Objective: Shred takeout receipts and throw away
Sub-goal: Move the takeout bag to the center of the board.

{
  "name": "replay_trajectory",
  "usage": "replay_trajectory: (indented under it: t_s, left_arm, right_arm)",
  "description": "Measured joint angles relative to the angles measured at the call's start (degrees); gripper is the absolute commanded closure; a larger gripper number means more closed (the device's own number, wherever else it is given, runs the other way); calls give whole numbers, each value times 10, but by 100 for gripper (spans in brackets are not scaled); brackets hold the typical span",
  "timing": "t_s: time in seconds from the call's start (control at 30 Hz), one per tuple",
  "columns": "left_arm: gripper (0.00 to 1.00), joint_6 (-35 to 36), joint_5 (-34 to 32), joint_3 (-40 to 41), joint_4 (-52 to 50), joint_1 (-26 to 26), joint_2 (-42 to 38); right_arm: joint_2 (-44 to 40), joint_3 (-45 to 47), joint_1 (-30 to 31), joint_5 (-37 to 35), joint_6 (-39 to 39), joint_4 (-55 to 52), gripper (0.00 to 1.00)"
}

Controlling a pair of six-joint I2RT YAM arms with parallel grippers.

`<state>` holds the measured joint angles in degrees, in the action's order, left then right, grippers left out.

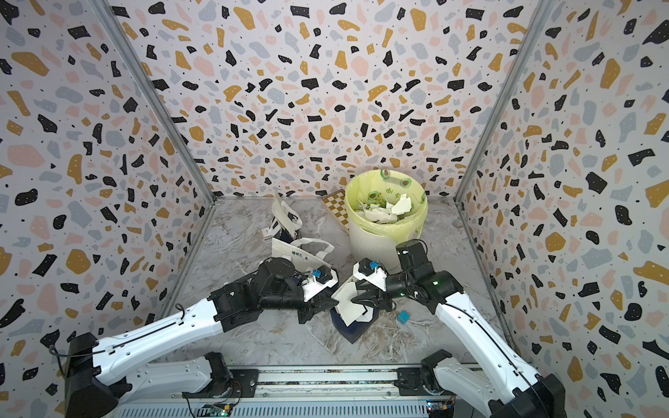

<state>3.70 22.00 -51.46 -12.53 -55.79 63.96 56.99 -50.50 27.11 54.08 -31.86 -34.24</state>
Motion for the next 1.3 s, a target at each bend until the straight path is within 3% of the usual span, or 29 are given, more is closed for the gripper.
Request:
replay_trajectory:
  t_s: [0.2,0.37,0.47,0.53,0.63,0.8,1.03,1.23,1.27,1.3]
  left_arm:
    - [84,2,0,3,10,-2,0]
    - [83,2,-3,3,13,-5,0]
    - [71,5,-9,5,13,-6,-5]
    - [59,11,-21,10,7,-6,-18]
    - [53,18,-40,26,-3,-6,-50]
    - [50,26,-57,46,-11,-7,-80]
    - [48,27,-59,48,24,-10,-32]
    - [57,27,-45,49,61,-12,-5]
    - [60,28,-44,50,64,-12,-4]
    - [67,28,-43,50,67,-12,-2]
  right_arm:
    - [0,10,11,13,8,7,68]
    - [0,25,19,18,24,24,90]
    - [-1,28,19,17,31,32,100]
    - [-3,28,19,14,33,35,100]
    - [-8,28,19,13,33,37,100]
    - [-7,24,19,16,33,33,100]
    - [1,16,19,17,31,27,100]
    - [1,16,19,17,33,28,100]
    - [1,16,19,17,34,28,95]
    - [1,16,19,16,35,29,82]
